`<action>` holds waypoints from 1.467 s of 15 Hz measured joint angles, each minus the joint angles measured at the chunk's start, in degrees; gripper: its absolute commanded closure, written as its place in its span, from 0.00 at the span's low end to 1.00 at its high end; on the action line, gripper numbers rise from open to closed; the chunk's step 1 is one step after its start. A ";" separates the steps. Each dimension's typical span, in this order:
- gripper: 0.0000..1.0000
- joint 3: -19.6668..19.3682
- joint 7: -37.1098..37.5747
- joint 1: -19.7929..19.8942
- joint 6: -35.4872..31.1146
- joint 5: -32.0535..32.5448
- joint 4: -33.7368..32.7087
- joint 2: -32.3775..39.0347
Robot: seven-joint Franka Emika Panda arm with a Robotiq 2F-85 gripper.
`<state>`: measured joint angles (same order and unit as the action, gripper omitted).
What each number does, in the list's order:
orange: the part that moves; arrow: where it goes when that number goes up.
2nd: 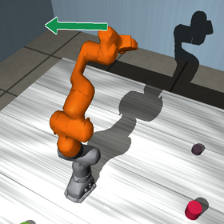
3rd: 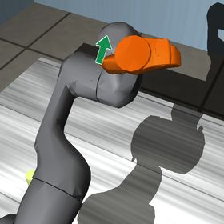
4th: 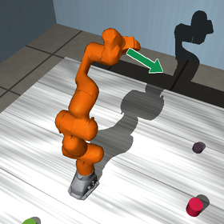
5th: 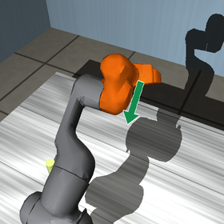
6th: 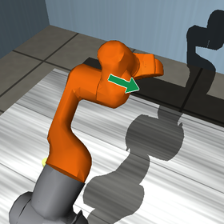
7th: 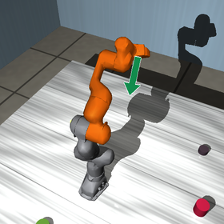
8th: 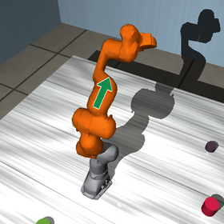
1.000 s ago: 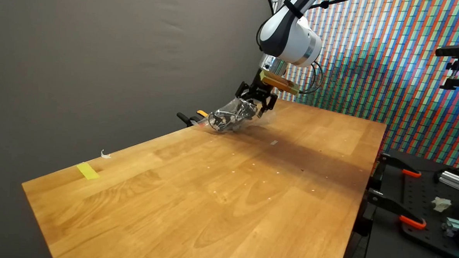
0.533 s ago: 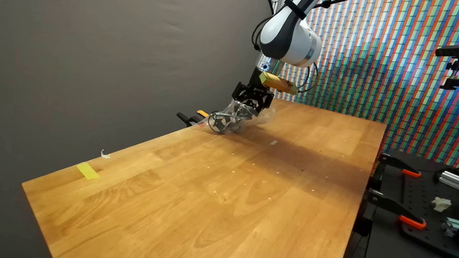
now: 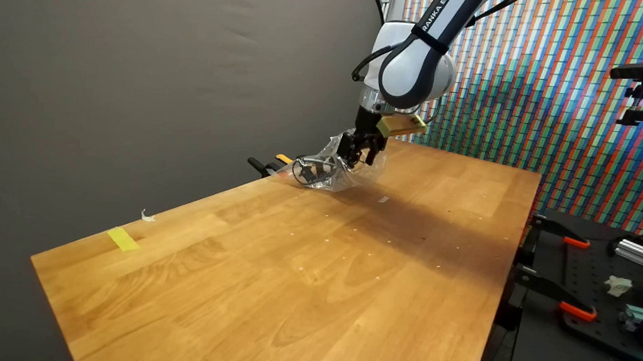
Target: Remove the object from the plastic and place it on the table
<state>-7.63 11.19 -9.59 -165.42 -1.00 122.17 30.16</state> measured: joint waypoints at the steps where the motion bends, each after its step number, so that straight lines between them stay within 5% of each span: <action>1: 0.00 -1.54 0.79 -1.64 -0.11 2.23 -0.05 -0.01; 11: 0.00 -12.43 8.69 -14.23 -0.60 17.29 -0.48 -0.27; 20: 0.00 -13.89 9.40 -15.57 -3.37 20.35 -2.11 2.65; 22: 0.27 -14.69 9.40 -15.72 -4.21 20.50 -2.81 3.73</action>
<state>-22.31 20.59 -25.31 -169.64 19.50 119.36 33.89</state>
